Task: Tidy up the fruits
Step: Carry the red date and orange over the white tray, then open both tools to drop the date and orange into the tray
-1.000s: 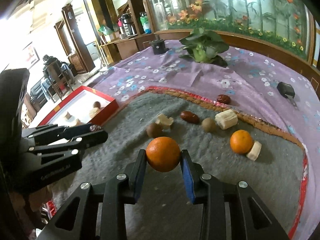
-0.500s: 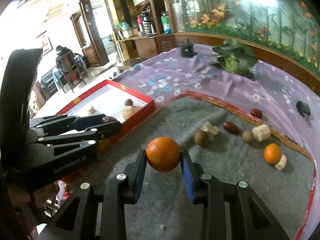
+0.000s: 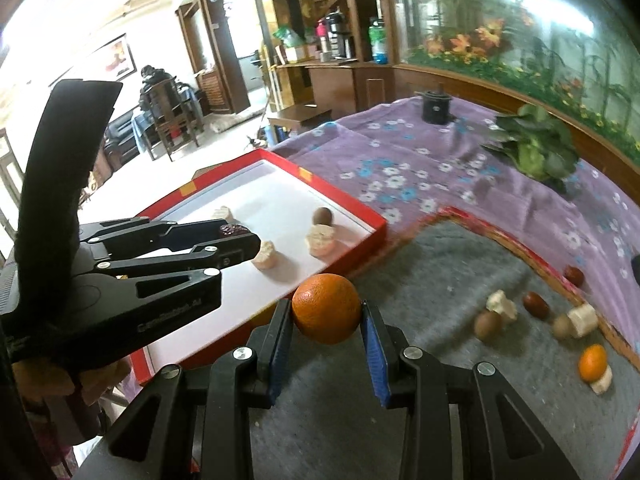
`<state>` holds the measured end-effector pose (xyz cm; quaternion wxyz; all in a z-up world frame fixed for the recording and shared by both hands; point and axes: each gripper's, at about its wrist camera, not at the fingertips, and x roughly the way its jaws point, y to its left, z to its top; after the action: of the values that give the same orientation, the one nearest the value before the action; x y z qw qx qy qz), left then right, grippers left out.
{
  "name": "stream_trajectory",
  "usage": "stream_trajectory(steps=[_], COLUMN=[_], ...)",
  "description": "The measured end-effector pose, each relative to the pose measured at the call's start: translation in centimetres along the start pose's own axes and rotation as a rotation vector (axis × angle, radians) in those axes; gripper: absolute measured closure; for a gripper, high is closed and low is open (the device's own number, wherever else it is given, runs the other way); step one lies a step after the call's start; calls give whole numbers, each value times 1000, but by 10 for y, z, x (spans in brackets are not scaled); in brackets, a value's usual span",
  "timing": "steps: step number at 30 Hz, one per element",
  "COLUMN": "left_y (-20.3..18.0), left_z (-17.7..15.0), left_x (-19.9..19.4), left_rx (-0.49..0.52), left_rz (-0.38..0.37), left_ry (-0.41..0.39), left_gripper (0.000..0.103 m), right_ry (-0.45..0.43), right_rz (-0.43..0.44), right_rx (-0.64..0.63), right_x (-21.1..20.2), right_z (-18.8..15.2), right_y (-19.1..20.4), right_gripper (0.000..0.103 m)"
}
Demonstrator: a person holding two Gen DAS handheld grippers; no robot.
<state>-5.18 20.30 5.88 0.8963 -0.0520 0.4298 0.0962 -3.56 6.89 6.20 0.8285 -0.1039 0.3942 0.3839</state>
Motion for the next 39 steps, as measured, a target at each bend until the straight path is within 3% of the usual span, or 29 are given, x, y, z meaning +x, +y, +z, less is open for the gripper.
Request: stream_trajectory(steps=[11,23,31,34,36,38,39], left_y=[43,53,56,57,57,55,54], left_z=[1,0,2,1,1,2,1], left_x=[15,26,34,36,35,29,26], left_rx=[-77,-84,-113,-120,-124,-129,-130], left_rz=[56,82,89,89,93,97,97], left_ry=[26,59,98,114,114,87,73], left_gripper=[73,73,72,72,63,42,40], right_ry=[43,124,120,102,90,85,78], right_rz=[56,65,63,75,72,67,66], right_rx=[-67,-76,-87,-74,-71,-69,-67], right_x=[33,79,79,72,67,62,57], right_z=[19,26,24,24,23,22,21], right_y=[28,31,33,31,30,29,28], right_gripper=[70,69,69,62,59,59,59])
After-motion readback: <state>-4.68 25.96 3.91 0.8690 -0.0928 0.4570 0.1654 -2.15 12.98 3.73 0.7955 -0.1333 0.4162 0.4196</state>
